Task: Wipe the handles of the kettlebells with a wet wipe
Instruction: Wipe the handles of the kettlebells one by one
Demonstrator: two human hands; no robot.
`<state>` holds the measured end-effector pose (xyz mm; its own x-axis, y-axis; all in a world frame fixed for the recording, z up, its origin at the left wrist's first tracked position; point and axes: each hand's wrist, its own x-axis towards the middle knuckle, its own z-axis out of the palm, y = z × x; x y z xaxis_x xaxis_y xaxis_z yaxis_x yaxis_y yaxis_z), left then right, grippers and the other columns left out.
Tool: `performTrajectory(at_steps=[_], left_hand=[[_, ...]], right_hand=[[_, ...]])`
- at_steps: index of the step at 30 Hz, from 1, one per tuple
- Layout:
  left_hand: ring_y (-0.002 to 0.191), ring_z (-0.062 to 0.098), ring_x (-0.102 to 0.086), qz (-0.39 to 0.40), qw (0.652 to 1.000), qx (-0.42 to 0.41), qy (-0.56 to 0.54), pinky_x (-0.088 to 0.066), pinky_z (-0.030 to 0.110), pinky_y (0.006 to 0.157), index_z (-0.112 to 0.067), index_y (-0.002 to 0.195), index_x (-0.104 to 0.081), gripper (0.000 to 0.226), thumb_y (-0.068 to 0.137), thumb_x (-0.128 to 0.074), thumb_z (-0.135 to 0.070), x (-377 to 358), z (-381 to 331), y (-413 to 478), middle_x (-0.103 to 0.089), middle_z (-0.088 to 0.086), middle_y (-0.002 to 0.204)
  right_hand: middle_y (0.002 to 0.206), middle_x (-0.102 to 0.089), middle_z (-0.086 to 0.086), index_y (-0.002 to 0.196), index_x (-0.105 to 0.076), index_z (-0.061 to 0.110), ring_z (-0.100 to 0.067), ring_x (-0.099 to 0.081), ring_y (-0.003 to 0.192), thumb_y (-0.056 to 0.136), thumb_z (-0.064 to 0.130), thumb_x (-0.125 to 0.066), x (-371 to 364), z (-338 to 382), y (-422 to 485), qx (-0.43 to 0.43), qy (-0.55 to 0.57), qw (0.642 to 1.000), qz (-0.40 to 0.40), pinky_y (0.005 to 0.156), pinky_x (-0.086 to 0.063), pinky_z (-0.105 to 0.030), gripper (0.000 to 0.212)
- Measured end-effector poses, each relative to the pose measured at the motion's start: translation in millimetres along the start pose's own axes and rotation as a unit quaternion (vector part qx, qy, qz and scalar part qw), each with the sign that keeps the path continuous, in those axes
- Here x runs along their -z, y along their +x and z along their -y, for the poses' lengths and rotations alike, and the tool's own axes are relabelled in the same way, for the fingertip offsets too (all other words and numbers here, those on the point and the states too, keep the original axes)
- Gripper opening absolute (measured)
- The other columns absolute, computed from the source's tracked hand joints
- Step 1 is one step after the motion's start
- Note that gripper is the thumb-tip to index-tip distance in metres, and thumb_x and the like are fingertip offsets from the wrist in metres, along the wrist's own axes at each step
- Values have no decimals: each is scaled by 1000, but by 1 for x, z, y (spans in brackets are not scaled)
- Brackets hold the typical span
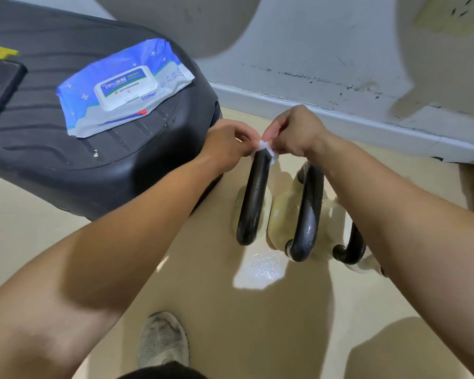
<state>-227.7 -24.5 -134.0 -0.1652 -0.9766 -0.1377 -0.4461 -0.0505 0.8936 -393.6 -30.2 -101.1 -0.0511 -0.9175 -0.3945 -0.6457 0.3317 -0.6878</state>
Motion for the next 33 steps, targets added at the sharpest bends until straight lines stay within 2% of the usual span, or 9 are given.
performTrajectory(at_steps=[3,7,12,15,18,20,24,28,33], left_hand=[[72,5,-67,6,999,-7,48,-52,13,71,-18,85,-78,6,80,-79,-14,5,-13,-31,-72,-11,79],[76,-2,-68,29,999,-2,32,-47,5,73,-18,88,-77,9,81,-78,-13,7,-18,-75,-73,-12,84],[79,2,-70,69,996,-7,46,-53,15,80,-19,86,-79,11,78,-81,-12,15,-6,-115,-70,-13,86],[70,2,-68,105,993,3,56,-51,14,72,-13,85,-79,11,76,-82,-8,15,-2,-138,-66,-14,82],[72,9,-67,134,984,5,117,-55,22,74,-20,83,-78,11,78,-81,-11,12,2,-155,-61,-10,84],[75,11,-68,148,980,16,129,-53,19,72,-21,84,-78,8,80,-80,-14,14,0,-162,-63,-11,83],[72,7,-66,164,976,61,129,-45,9,62,-25,89,-76,8,84,-76,-19,31,-12,-165,-68,-20,71],[75,11,-67,160,979,75,107,-55,30,73,-19,99,-74,12,88,-70,-14,58,-36,-162,-70,-9,78],[85,8,-62,223,972,50,58,-51,30,90,-23,120,-64,45,78,-78,-16,77,-83,-156,-69,-2,105]], right_hand=[[63,-73,-2,67,-76,19,-19,-68,64,77,-3,-71,-8,-7,-38,21,48,998,-31,75,-63,-38,25],[66,-69,10,72,-76,21,3,-61,60,81,3,-69,-33,-17,-88,3,120,987,-104,64,-50,-13,21],[82,-76,6,88,-79,18,-6,-70,82,84,10,-73,-65,-26,-132,3,176,978,-114,78,-55,-21,11],[80,-72,9,88,-78,18,3,-65,75,86,9,-70,-80,-27,-151,-18,178,974,-140,67,-45,-3,12],[76,-68,10,89,-78,14,7,-60,70,86,5,-68,-87,-31,-169,-10,164,976,-142,63,-40,2,14],[76,-67,11,89,-77,15,4,-60,72,86,4,-69,-87,-35,-176,-17,158,981,-109,65,-42,-2,14],[70,-66,8,79,-72,22,-16,-63,72,84,8,-69,-79,-41,-183,-62,232,968,-72,77,-56,-33,15],[69,-57,-1,84,-65,17,-18,-55,65,90,1,-63,-54,-29,-195,-59,322,941,-83,64,-47,-26,17],[84,-62,-15,95,-60,10,-28,-64,78,96,-4,-58,-3,8,-212,-19,462,886,-43,85,-59,-41,14]])
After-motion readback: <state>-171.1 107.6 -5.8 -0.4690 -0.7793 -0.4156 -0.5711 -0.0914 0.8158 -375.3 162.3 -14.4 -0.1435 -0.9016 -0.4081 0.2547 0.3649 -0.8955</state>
